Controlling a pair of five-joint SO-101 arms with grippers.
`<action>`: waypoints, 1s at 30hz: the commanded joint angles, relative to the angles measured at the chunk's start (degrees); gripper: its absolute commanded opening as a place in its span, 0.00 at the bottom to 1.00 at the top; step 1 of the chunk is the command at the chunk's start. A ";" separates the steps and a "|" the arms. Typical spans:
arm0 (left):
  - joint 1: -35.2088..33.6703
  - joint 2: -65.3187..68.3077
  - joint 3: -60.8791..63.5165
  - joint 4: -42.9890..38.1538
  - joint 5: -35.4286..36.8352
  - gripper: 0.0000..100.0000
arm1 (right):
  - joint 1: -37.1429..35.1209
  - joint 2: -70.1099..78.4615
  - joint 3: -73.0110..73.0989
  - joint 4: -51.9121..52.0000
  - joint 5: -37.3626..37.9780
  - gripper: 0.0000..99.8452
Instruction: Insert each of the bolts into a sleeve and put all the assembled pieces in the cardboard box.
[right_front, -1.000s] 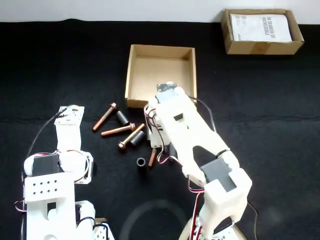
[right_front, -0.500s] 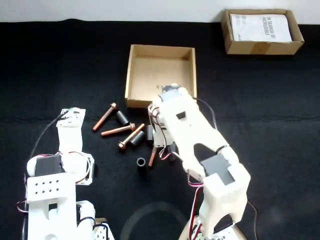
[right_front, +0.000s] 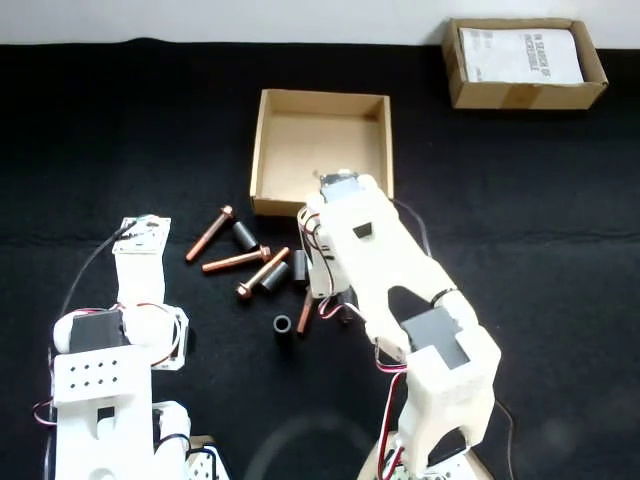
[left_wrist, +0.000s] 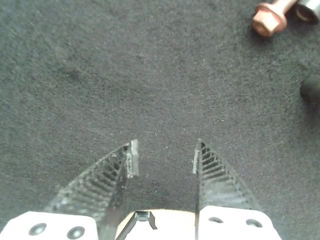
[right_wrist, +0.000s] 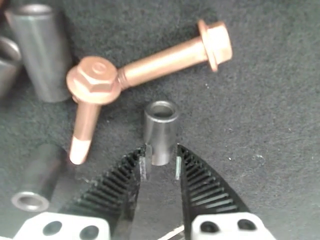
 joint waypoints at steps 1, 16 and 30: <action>-0.84 -0.13 -0.31 -0.62 -0.53 0.19 | 0.75 -0.04 -0.48 0.66 1.14 0.08; -0.84 -0.13 1.80 -1.85 -0.62 0.19 | 1.63 0.13 -0.48 -0.04 4.84 0.08; -0.84 -0.13 1.80 -1.85 -0.62 0.19 | 1.54 13.67 -18.24 9.80 7.56 0.08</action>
